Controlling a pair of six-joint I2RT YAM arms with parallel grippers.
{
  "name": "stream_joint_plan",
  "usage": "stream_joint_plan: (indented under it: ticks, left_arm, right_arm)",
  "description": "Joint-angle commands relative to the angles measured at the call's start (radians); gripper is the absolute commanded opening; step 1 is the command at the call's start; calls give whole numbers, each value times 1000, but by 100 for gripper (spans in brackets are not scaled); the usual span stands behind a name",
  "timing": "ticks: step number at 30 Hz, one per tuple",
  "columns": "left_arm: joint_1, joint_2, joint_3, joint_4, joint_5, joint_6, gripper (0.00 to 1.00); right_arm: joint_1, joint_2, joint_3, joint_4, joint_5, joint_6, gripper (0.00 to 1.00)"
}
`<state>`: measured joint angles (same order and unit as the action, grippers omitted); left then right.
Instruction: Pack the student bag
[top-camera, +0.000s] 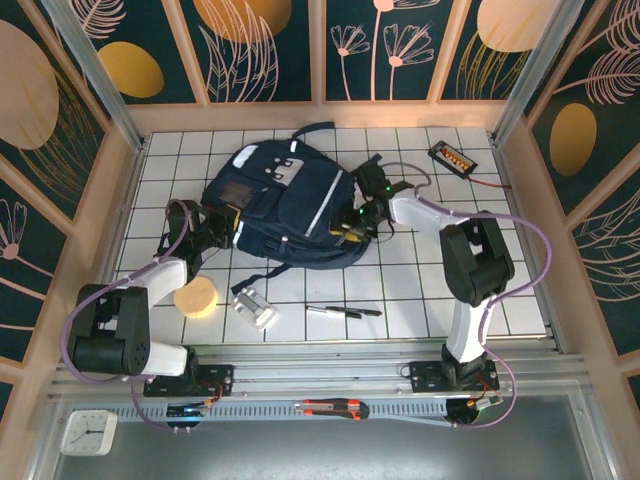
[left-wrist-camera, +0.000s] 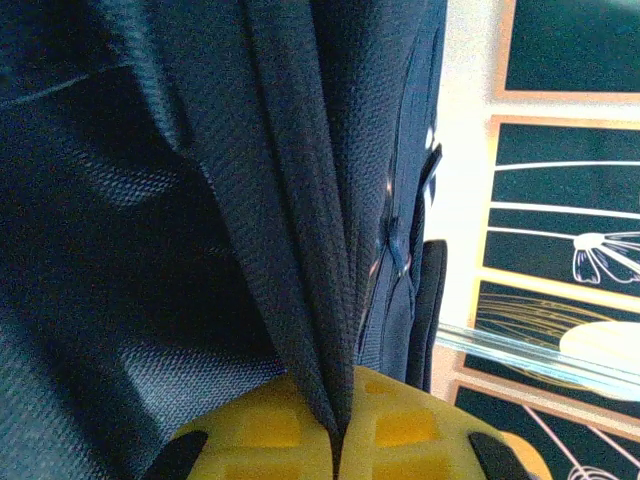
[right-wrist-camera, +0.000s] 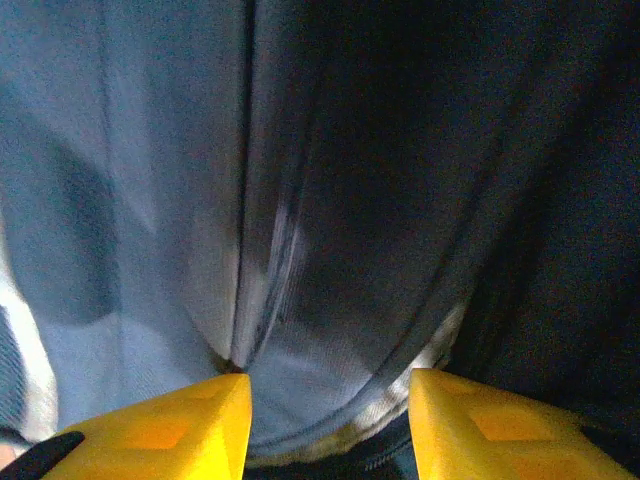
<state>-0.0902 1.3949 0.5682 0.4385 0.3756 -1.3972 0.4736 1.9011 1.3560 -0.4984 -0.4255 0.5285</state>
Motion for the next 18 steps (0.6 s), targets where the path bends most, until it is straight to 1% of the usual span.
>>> stream_joint_plan:
  ticks: [1, 3, 5, 7, 9, 10, 13, 18]
  left_arm:
    - [-12, -39, -18, 64, 27, -109, 0]
    - [-15, -35, -13, 85, 18, -127, 0]
    - [-23, -31, 7, 81, 7, -126, 0]
    - [-32, -23, 29, 77, 0, -126, 0]
    - [-40, -13, 46, 75, -4, -125, 0]
    - [-44, -7, 51, 76, -6, -125, 0]
    - [-54, 4, 55, 82, -9, -127, 0]
    - [-59, 2, 52, 84, -9, -134, 0]
  right_arm:
    - [-46, 31, 138, 6, 70, -66, 47]
    - [-23, -2, 165, -47, 131, -92, 47]
    - [37, -68, 155, -83, 214, -108, 49]
    - [131, -128, 134, -104, 271, -96, 54]
    - [214, -141, 135, -130, 312, -70, 60]
    - [255, -129, 144, -146, 332, -54, 63]
    - [329, -55, 191, -175, 373, -25, 68]
    - [383, 62, 296, -194, 414, 24, 70]
